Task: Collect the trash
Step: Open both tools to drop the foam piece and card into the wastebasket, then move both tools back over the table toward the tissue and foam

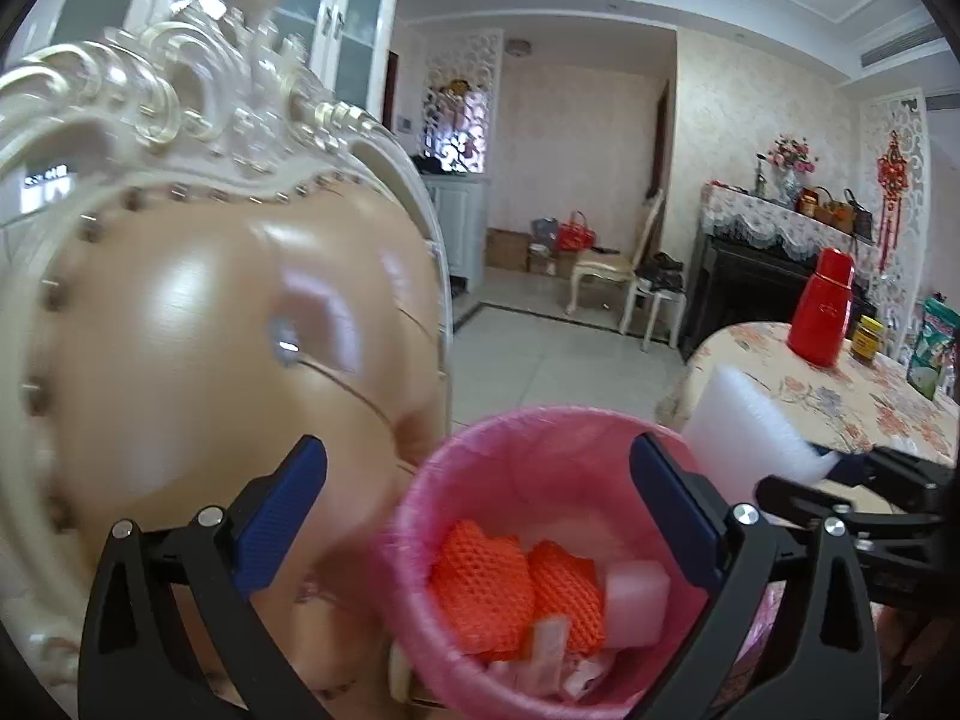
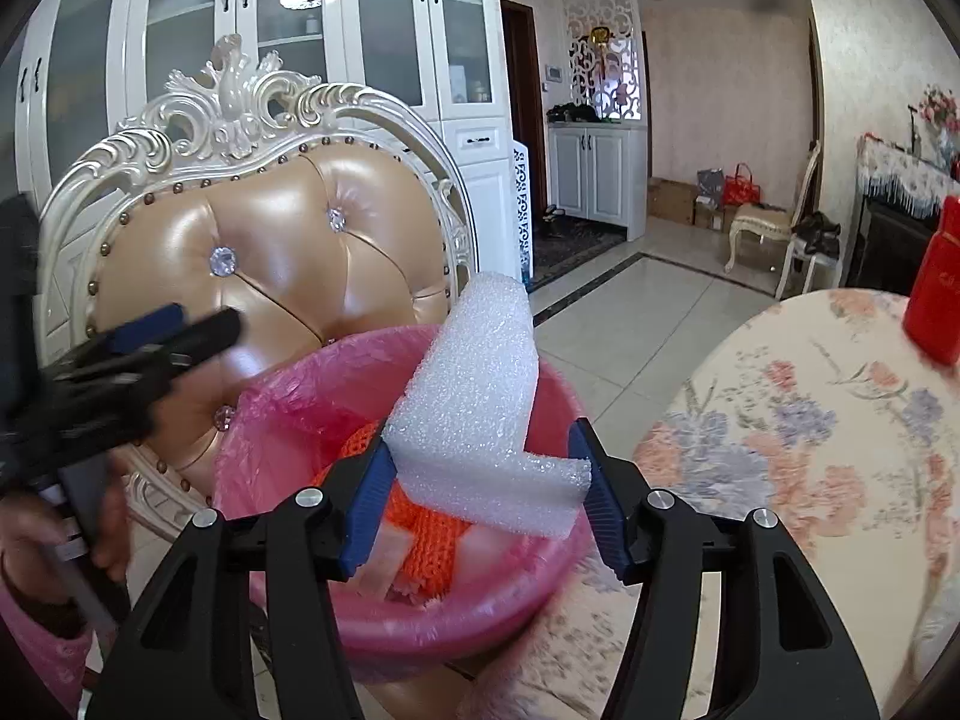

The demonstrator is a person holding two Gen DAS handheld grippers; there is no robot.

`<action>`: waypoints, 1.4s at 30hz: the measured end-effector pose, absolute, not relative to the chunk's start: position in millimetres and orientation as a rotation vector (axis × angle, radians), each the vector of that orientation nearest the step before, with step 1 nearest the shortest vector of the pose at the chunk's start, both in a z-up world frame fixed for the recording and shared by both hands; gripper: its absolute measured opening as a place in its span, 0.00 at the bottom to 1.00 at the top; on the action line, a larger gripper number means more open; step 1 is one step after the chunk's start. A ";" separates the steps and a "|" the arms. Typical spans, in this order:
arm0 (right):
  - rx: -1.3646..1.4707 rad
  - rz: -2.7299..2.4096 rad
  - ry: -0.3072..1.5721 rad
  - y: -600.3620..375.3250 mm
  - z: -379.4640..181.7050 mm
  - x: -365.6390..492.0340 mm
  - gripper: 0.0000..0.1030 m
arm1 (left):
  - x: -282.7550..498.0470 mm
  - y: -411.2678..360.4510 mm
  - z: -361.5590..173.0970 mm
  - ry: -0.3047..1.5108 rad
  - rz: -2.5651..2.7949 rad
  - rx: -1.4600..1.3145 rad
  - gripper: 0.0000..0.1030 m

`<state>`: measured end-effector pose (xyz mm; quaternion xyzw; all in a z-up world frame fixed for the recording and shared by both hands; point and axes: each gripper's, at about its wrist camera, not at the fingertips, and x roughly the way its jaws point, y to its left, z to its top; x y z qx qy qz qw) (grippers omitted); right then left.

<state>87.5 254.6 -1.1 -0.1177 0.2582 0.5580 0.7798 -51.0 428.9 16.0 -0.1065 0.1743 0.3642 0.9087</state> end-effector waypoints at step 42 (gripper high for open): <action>-0.137 0.407 0.522 -171.6 -16.7 164.1 0.80 | 151.6 76.6 -4.6 0.537 0.089 -0.133 0.95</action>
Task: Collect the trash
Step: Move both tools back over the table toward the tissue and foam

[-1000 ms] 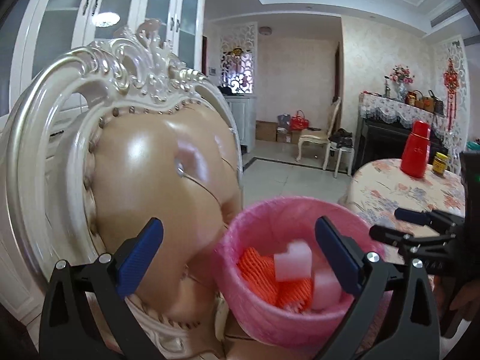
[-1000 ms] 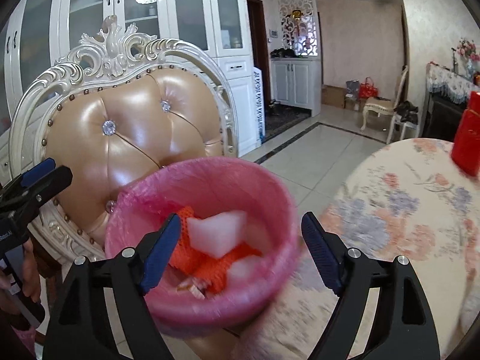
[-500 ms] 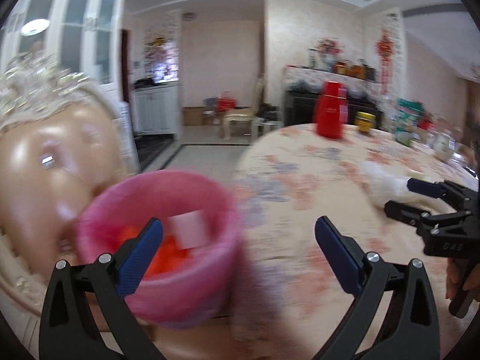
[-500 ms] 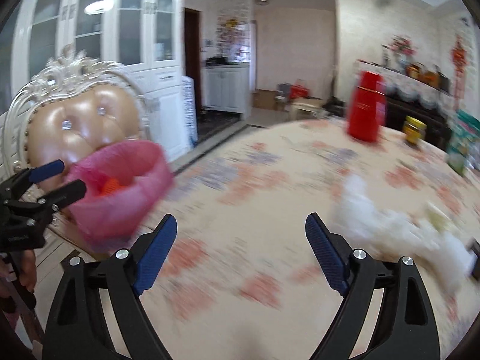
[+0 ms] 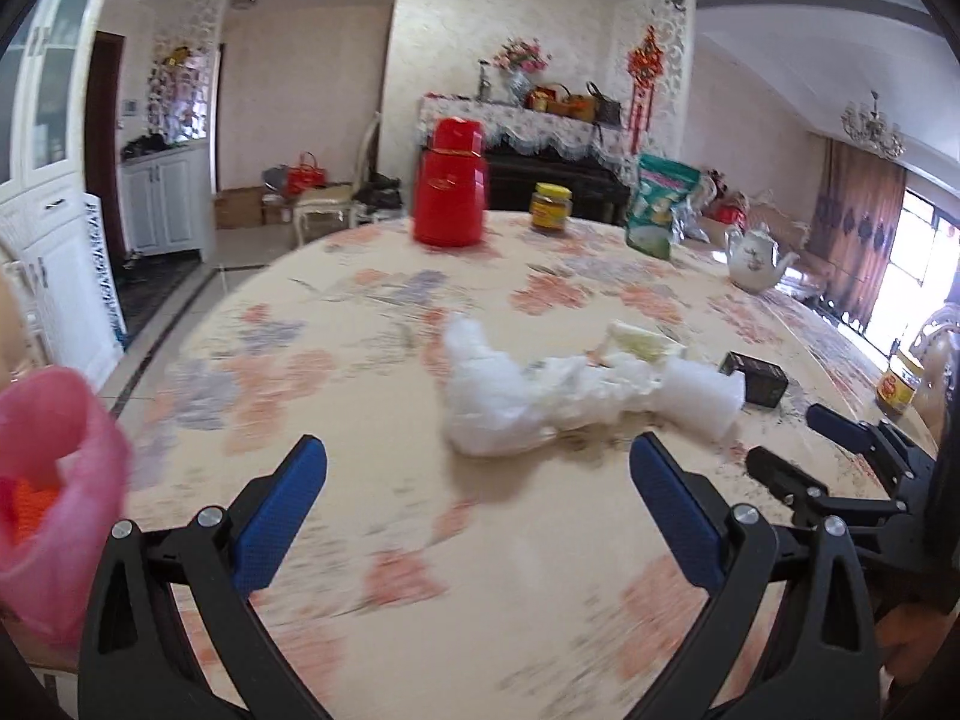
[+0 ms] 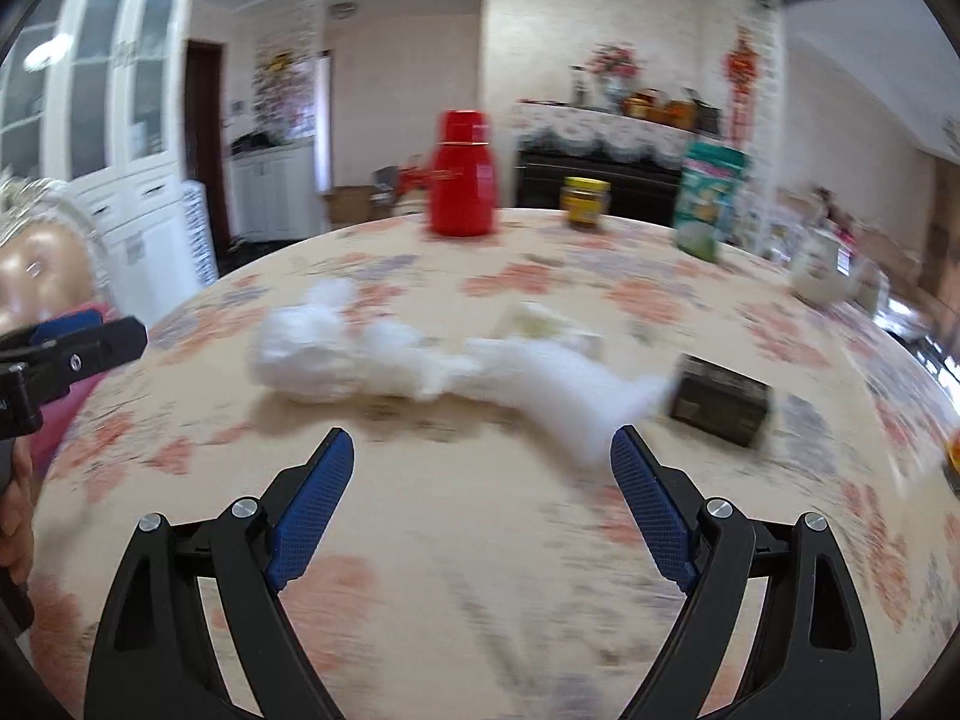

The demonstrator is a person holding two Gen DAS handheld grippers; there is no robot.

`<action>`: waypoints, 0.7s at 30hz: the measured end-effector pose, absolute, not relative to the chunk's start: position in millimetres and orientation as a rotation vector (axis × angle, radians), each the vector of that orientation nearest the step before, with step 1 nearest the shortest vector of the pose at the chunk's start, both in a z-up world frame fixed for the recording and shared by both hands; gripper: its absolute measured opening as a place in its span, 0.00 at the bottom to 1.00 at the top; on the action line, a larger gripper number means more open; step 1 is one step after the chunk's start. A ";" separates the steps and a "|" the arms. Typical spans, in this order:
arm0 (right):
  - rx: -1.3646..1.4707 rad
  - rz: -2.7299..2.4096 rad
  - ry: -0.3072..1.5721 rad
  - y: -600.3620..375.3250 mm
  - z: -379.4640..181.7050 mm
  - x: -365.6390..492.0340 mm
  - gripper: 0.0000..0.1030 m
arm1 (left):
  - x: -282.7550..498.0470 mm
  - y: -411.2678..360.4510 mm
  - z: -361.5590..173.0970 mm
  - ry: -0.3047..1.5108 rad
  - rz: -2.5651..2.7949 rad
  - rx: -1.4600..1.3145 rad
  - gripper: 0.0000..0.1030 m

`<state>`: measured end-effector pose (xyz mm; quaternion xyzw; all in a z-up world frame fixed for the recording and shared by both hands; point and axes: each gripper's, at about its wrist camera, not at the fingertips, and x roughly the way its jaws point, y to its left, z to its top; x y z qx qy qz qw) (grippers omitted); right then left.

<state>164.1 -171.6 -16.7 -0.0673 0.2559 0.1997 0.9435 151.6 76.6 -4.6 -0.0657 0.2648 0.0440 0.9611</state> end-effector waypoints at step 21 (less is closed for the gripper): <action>0.022 0.258 0.628 -236.4 -33.9 206.4 0.80 | 247.6 25.7 -39.4 0.589 0.021 -0.084 0.95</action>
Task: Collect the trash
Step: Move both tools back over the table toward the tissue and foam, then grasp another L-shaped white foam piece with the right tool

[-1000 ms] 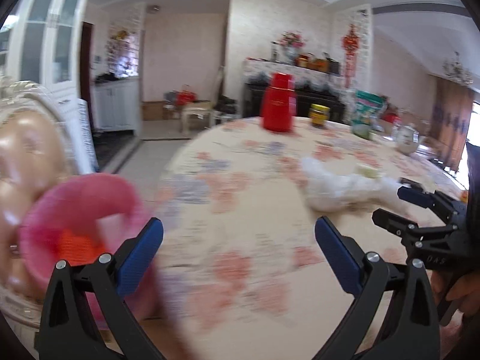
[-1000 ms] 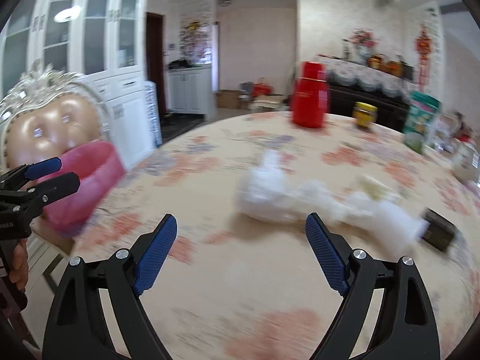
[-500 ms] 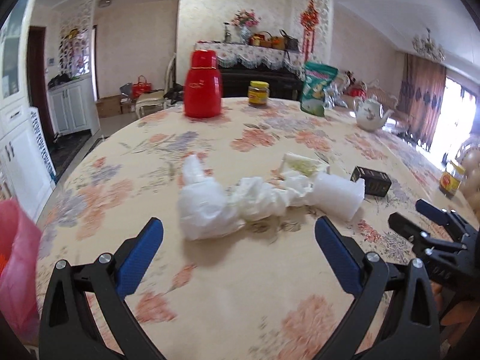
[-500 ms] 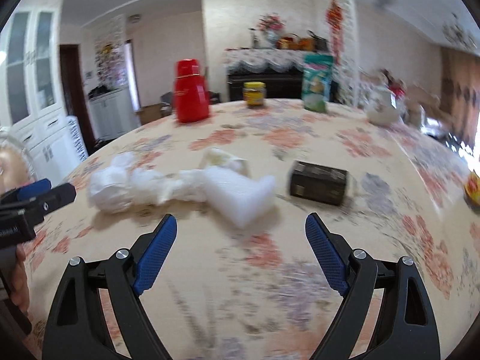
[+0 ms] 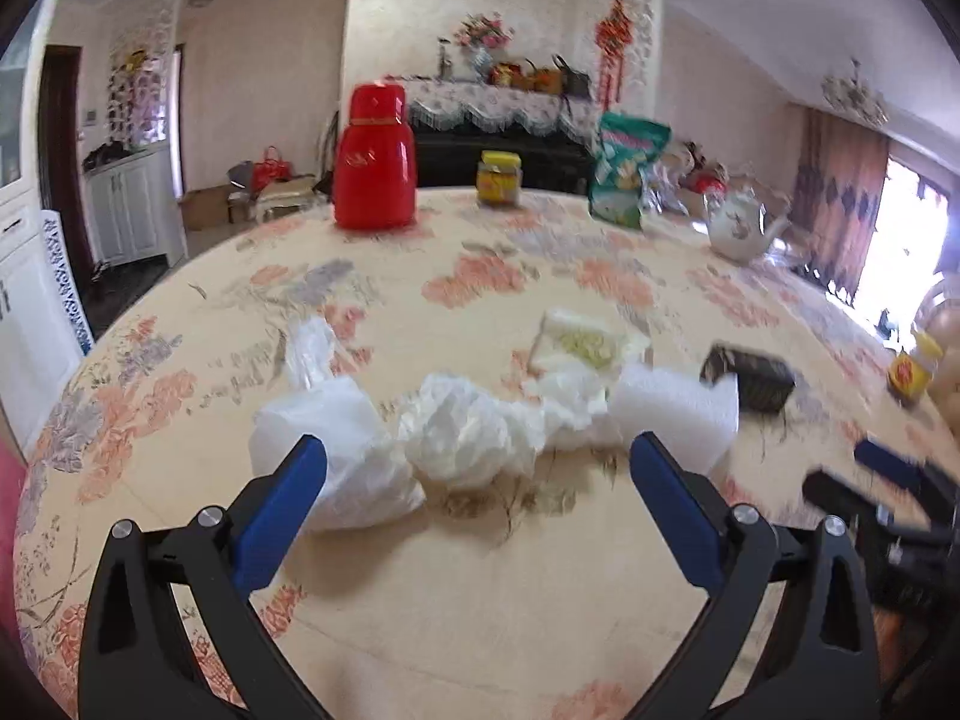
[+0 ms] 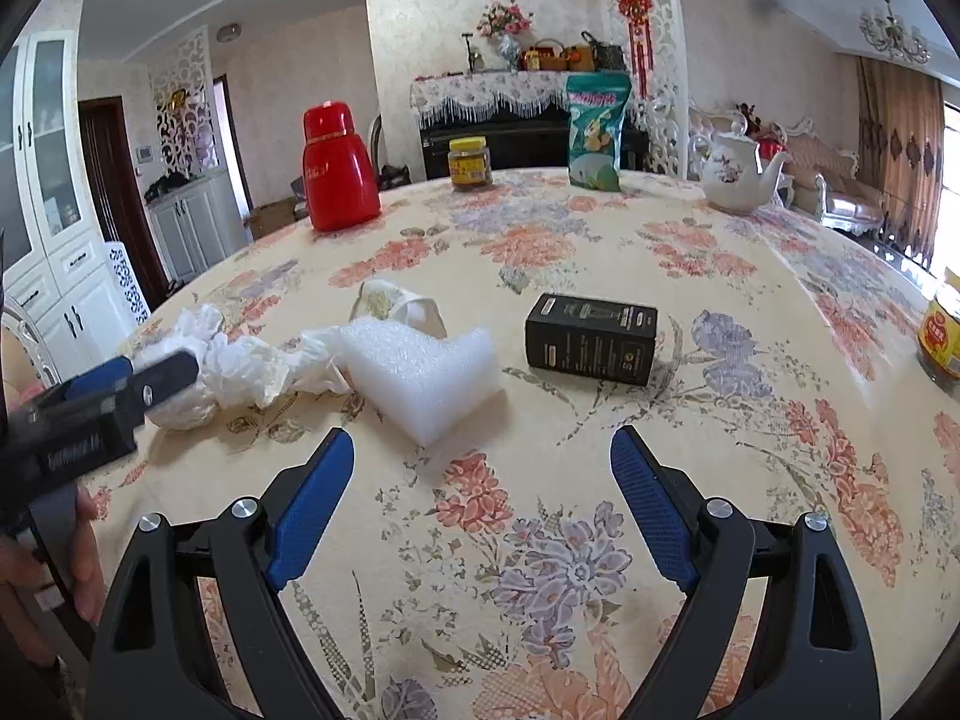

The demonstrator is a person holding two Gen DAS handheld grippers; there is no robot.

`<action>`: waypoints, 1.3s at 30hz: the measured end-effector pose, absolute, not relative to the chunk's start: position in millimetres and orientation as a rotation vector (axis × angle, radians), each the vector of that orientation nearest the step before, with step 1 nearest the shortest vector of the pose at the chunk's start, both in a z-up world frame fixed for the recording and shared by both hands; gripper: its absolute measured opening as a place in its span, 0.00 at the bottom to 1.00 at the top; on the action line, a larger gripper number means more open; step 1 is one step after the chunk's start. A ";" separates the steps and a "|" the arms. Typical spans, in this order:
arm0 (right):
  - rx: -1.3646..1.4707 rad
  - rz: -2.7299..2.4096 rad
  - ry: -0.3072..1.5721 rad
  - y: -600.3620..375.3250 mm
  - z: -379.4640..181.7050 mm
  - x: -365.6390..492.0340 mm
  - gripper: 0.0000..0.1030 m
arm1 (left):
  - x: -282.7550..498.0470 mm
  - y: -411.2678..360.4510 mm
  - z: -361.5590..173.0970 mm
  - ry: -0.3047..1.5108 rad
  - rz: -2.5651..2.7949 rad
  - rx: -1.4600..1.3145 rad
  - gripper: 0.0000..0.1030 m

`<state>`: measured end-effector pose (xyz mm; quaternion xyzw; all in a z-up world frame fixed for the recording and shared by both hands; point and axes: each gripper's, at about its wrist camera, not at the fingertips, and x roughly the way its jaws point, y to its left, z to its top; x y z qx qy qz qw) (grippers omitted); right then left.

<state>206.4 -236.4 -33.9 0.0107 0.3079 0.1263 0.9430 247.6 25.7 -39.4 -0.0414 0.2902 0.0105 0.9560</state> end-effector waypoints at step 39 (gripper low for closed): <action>0.015 0.221 0.751 -213.7 -48.3 220.3 0.63 | 249.7 28.9 -43.6 0.610 -0.089 -0.071 0.71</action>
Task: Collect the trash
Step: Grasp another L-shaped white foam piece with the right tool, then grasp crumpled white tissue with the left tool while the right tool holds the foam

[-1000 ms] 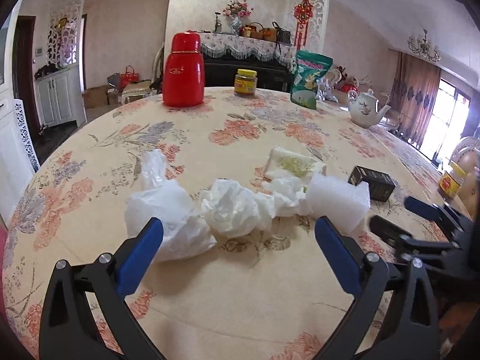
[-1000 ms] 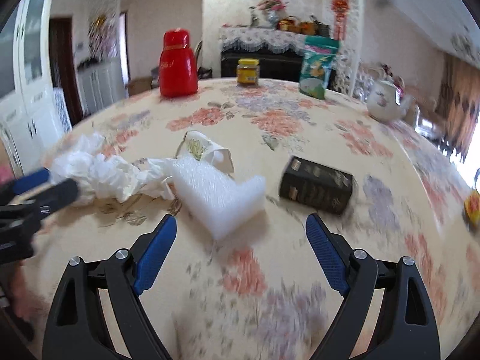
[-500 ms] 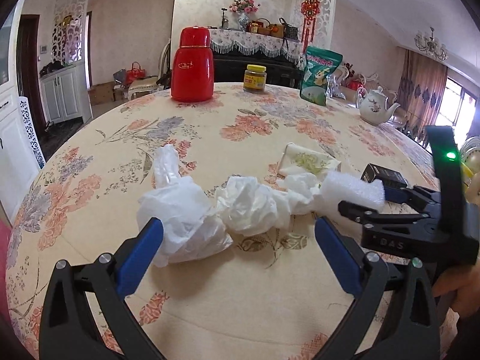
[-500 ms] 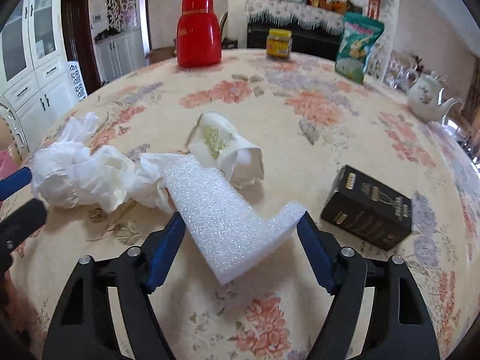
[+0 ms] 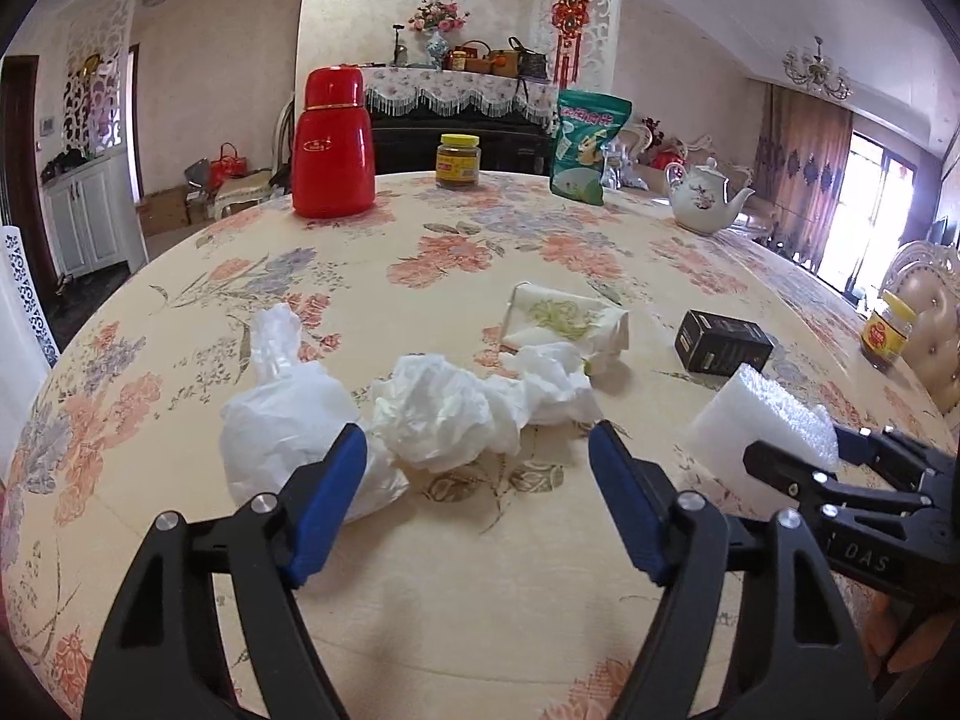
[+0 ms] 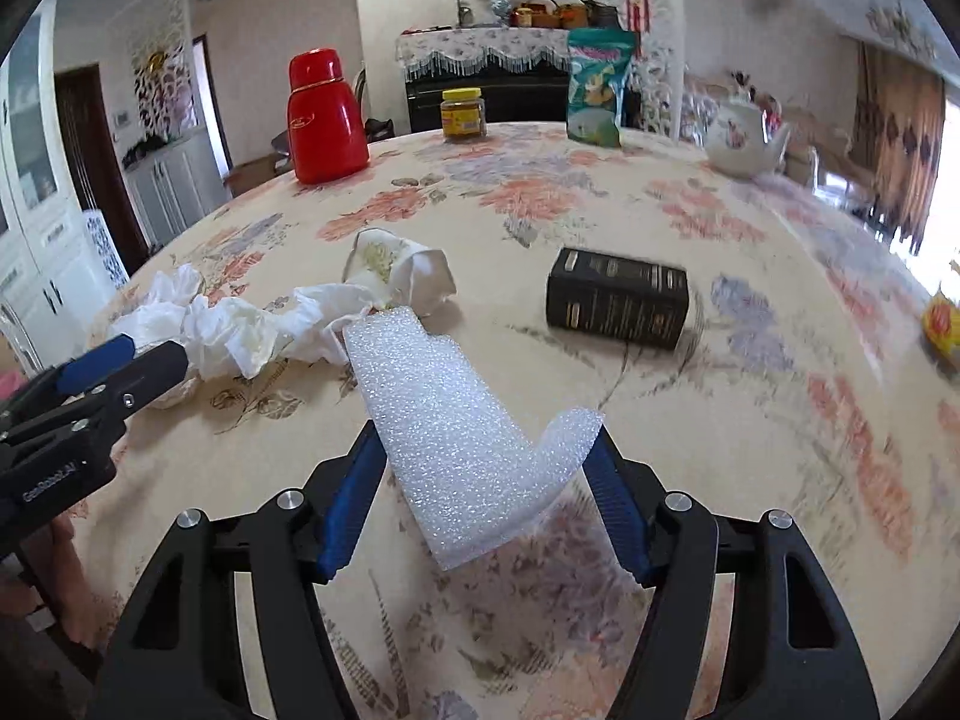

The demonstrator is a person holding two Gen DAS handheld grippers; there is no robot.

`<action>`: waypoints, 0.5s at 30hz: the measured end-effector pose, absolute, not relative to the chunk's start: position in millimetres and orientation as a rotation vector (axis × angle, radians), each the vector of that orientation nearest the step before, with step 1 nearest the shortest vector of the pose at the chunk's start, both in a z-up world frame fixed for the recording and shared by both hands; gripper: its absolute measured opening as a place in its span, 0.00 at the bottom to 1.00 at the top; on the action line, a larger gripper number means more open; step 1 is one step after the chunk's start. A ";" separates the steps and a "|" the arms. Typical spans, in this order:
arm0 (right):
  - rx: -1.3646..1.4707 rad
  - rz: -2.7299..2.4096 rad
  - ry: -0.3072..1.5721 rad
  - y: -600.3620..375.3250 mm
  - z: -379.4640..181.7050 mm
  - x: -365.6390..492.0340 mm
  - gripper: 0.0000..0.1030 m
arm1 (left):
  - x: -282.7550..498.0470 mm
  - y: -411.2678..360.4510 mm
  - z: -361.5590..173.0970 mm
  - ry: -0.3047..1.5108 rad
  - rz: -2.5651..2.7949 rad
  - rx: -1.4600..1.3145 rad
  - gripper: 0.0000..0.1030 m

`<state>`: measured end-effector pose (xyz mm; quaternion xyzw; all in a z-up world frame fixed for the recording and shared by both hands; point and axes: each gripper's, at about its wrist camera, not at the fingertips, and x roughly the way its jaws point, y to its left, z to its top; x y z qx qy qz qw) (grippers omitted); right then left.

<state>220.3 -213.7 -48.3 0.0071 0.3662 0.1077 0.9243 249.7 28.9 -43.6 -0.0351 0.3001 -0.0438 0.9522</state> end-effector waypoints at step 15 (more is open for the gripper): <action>-0.003 0.227 0.726 -217.3 -45.0 212.6 0.63 | 279.9 21.8 -39.4 0.645 -0.054 -0.021 0.63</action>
